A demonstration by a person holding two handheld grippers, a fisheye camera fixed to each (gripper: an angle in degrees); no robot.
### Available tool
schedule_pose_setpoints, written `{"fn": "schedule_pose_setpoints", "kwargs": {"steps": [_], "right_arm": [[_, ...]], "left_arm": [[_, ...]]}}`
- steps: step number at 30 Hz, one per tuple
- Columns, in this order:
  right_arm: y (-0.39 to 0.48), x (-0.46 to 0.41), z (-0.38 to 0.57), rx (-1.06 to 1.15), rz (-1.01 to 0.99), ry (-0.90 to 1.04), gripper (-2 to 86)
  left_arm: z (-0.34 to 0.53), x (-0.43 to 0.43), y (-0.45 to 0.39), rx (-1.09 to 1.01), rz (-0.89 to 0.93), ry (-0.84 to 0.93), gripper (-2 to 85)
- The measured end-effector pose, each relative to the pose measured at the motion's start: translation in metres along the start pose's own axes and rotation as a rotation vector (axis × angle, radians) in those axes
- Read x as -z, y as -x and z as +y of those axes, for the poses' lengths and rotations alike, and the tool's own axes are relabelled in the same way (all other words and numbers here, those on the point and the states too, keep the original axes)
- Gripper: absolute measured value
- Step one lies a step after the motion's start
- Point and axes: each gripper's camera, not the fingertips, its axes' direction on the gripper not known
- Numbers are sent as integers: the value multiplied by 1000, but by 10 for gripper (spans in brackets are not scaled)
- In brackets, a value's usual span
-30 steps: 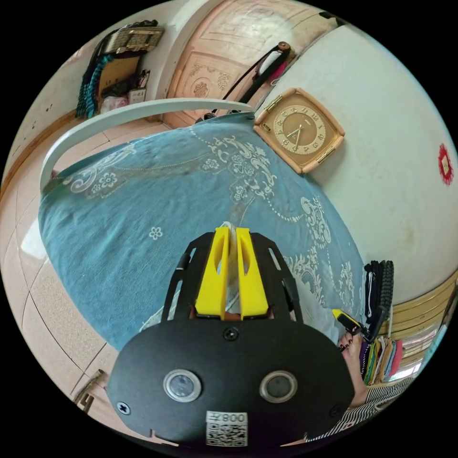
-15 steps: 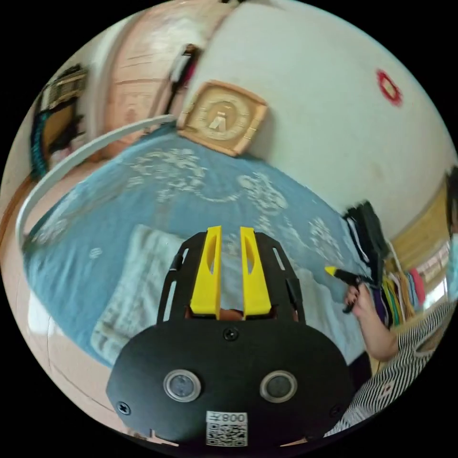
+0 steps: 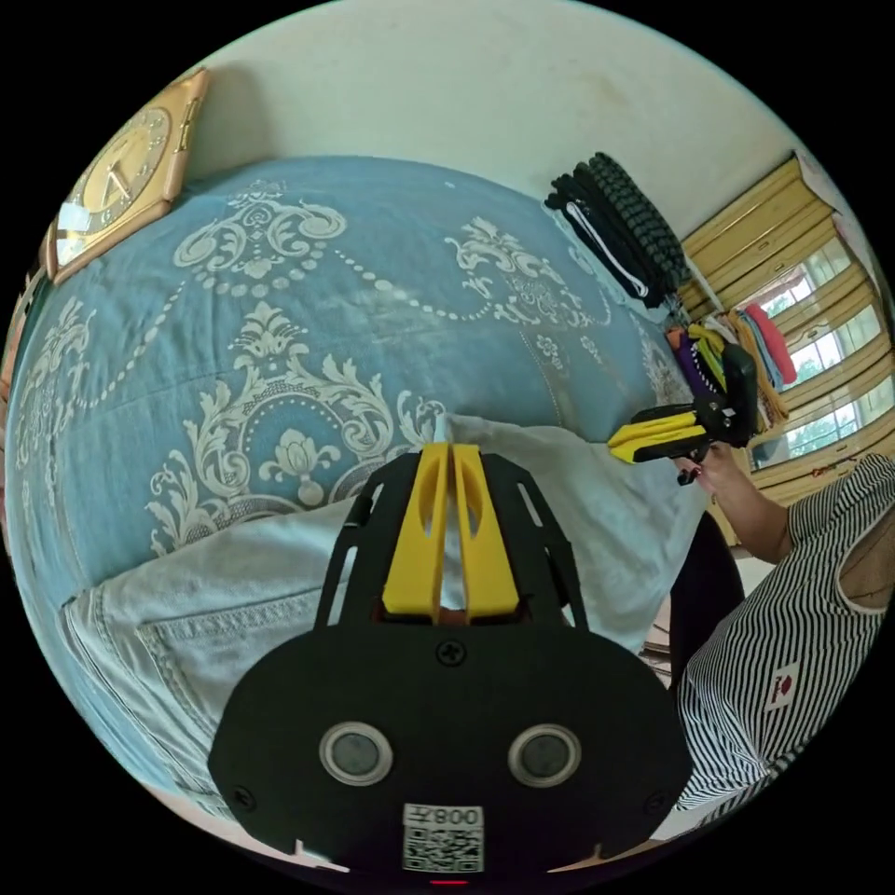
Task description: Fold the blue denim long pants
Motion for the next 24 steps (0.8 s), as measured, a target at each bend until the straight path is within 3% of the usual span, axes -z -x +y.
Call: {"fn": "schedule_pose_setpoints", "kwargs": {"steps": [7,14,24], "right_arm": [[26,21,32,21,42,-57,3],[29,27,44,-37,10,-65,0],[70,79,75,-98,80,-139,2]], "left_arm": [[40,16,-2,25,79,-182,8],[48,-17,8,112,35,-121,14],[96,11,-44,125,9,-202,21]]}}
